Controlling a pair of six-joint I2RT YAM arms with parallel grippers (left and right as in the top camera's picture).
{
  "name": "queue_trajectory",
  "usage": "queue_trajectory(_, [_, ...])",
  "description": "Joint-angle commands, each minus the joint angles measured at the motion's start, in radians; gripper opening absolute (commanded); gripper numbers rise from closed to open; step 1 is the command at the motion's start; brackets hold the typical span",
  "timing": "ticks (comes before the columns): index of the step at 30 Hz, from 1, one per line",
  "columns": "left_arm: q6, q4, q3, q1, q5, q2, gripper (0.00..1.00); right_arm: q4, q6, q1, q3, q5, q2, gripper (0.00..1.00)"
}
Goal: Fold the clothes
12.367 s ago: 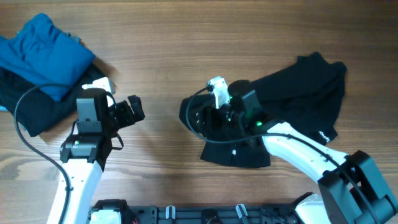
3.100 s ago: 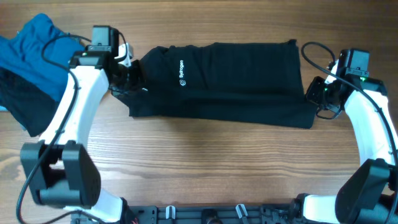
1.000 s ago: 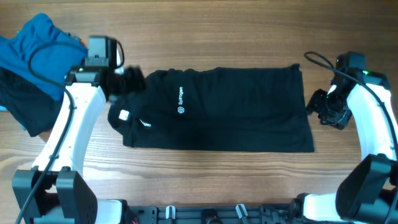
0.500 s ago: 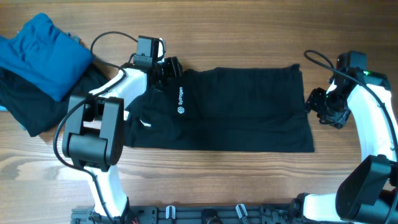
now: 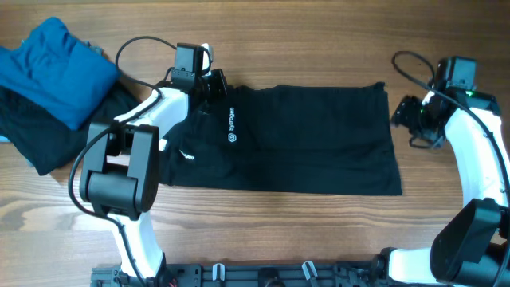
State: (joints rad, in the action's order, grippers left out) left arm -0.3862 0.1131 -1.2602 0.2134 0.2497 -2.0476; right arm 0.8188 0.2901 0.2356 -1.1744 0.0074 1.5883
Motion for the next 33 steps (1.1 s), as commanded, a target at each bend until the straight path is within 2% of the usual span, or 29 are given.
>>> queue_trajectory(1, [-0.027, 0.057, 0.001, 0.005, 0.008, 0.039, 0.13, -0.212, -0.004, 0.003, 0.01, -0.1, 0.034, 0.71])
queue_trajectory(4, [-0.026, 0.124, 0.001, 0.014, 0.008, 0.039, 0.12, -0.406, -0.002, 0.003, 0.01, -0.246, 0.153, 0.71])
queue_trajectory(12, [-0.026, 0.213, 0.002, 0.039, 0.008, 0.039, 0.11, -0.693, 0.001, -0.041, 0.01, -0.264, 0.446, 0.7])
queue_trajectory(14, [-0.026, 0.264, 0.002, 0.053, 0.008, 0.039, 0.11, -0.728, 0.002, -0.066, 0.01, -0.264, 0.494, 0.65])
queue_trajectory(15, [-0.026, 0.283, 0.002, 0.058, 0.006, 0.039, 0.11, -0.727, 0.001, -0.076, 0.01, -0.263, 0.504, 0.56])
queue_trajectory(16, [-0.026, 0.301, 0.002, 0.058, -0.004, 0.039, 0.1, -0.721, 0.001, -0.084, 0.01, -0.243, 0.509, 0.31])
queue_trajectory(17, [-0.025, 0.315, 0.002, 0.058, -0.017, 0.039, 0.09, -0.709, 0.008, -0.085, 0.01, -0.212, 0.509, 0.04])
queue_trajectory(21, [-0.026, 0.388, 0.002, 0.058, -0.041, 0.039, 0.09, -0.611, 0.079, -0.058, 0.006, -0.132, 0.491, 0.04])
queue_trajectory(23, [-0.026, 0.451, 0.002, 0.058, -0.041, 0.039, 0.26, -0.529, 0.079, -0.039, 0.002, -0.072, 0.444, 0.04])
queue_trajectory(26, [-0.026, 0.52, 0.002, 0.058, -0.041, 0.039, 0.33, -0.369, 0.076, -0.029, 0.002, 0.047, 0.326, 0.04])
queue_trajectory(28, [-0.026, 0.568, 0.002, 0.058, -0.037, 0.039, 0.34, -0.26, 0.078, -0.028, 0.002, 0.076, 0.254, 0.04])
queue_trajectory(31, [-0.026, 0.724, 0.002, 0.058, -0.029, 0.039, 0.33, -0.068, 0.079, -0.028, 0.002, 0.079, 0.172, 0.04])
queue_trajectory(33, [-0.026, 0.807, 0.001, 0.058, -0.029, 0.039, 0.39, 0.061, 0.079, -0.028, 0.002, 0.084, 0.171, 0.04])
